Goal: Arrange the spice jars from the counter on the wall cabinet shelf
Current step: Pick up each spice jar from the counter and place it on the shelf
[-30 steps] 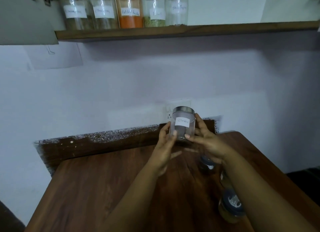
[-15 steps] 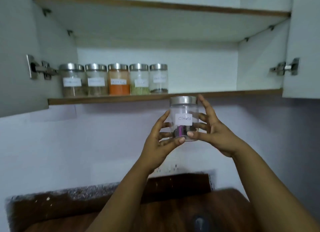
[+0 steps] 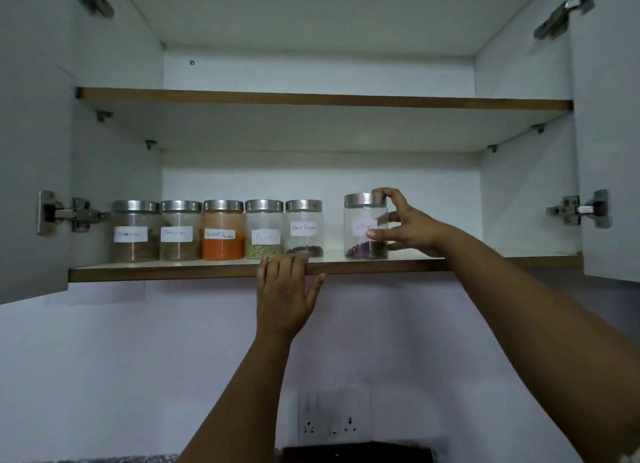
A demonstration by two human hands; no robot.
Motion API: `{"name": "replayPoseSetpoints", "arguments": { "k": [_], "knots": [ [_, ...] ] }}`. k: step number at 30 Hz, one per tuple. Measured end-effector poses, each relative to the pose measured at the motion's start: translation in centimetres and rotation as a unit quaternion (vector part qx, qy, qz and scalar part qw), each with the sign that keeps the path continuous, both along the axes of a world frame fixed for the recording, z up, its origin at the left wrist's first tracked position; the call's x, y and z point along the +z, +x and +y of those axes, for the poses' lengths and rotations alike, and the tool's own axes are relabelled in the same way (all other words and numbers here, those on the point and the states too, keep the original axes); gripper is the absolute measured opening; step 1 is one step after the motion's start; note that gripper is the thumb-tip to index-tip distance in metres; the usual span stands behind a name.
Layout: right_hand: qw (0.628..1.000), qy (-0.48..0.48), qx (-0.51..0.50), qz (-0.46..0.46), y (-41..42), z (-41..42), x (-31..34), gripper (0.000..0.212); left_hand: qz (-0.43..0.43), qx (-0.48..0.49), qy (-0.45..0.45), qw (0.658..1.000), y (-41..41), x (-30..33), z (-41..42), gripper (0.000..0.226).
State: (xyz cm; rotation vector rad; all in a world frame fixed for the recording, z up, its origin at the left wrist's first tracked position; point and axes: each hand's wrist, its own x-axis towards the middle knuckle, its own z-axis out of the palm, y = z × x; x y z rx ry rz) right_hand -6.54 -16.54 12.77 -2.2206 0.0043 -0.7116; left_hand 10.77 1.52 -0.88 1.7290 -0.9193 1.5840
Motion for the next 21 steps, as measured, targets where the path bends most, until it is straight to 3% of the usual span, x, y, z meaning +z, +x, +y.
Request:
{"name": "replayPoseSetpoints", "arguments": {
  "k": [6, 10, 21],
  "knots": [
    [0.999, 0.001, -0.001, 0.044, 4.2, -2.1, 0.5, 0.083, -0.038, 0.038, -0.041, 0.998, 0.9, -0.1, -1.2, 0.041],
    [0.998, -0.022, -0.005, 0.067, 6.4, -2.7, 0.4, 0.103, -0.057, 0.054, -0.041, 0.996, 1.5, -0.1, -1.1, 0.042],
    [0.997, -0.002, 0.021, 0.069, 7.8, -3.8, 0.2, 0.122, -0.064, 0.075, -0.045, 0.994, 1.8, -0.2, -1.5, 0.047]
  ]
}}
